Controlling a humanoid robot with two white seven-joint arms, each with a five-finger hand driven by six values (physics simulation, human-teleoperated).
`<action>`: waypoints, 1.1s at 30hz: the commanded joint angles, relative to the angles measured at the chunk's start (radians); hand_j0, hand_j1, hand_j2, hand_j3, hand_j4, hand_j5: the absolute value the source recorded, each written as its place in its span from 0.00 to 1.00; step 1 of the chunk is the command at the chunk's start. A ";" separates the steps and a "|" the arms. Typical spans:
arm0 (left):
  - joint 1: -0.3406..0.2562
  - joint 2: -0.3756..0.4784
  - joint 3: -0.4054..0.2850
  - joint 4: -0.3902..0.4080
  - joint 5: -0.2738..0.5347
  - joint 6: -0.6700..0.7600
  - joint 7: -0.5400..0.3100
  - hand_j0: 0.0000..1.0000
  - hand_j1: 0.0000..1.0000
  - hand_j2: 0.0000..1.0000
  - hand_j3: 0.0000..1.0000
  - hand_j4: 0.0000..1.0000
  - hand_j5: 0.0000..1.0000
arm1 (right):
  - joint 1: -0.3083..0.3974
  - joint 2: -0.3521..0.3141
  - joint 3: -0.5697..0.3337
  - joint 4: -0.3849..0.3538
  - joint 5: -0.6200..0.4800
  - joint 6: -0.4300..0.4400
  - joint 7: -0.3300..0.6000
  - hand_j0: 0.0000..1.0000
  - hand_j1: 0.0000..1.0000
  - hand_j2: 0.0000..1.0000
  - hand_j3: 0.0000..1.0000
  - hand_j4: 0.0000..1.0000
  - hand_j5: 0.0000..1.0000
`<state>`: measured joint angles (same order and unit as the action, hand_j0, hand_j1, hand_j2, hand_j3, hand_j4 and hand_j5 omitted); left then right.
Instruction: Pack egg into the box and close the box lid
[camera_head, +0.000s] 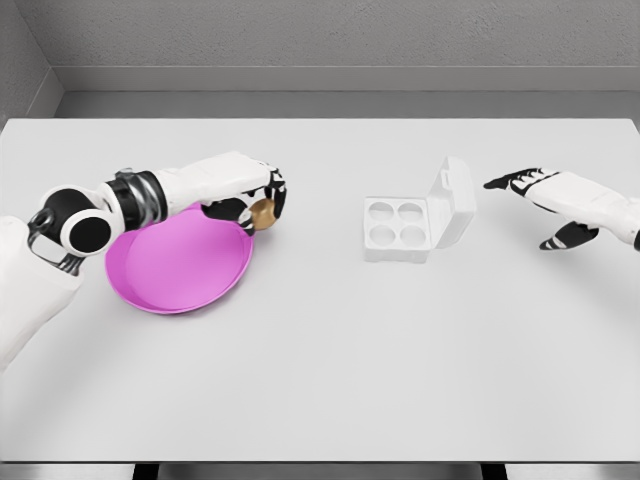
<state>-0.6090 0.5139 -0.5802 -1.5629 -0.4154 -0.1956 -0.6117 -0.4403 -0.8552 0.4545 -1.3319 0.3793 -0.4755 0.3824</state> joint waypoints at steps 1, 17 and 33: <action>-0.002 -0.011 0.000 0.000 0.003 0.001 0.001 0.31 0.31 0.31 0.31 0.31 0.31 | 0.002 -0.001 0.000 0.000 -0.005 0.001 0.000 1.00 1.00 1.00 1.00 1.00 1.00; -0.009 -0.075 -0.001 0.000 -0.005 -0.001 0.001 0.31 0.31 0.31 0.31 0.31 0.31 | 0.002 -0.001 0.000 0.000 -0.005 0.001 0.000 1.00 1.00 1.00 1.00 1.00 1.00; -0.012 -0.132 -0.001 0.001 -0.019 -0.001 0.001 0.31 0.31 0.31 0.31 0.31 0.31 | 0.002 -0.001 0.000 0.000 -0.003 0.003 -0.002 1.00 1.00 1.00 1.00 1.00 1.00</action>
<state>-0.6228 0.3893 -0.5820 -1.5618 -0.4362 -0.1970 -0.6119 -0.4387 -0.8547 0.4545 -1.3314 0.3806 -0.4741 0.3810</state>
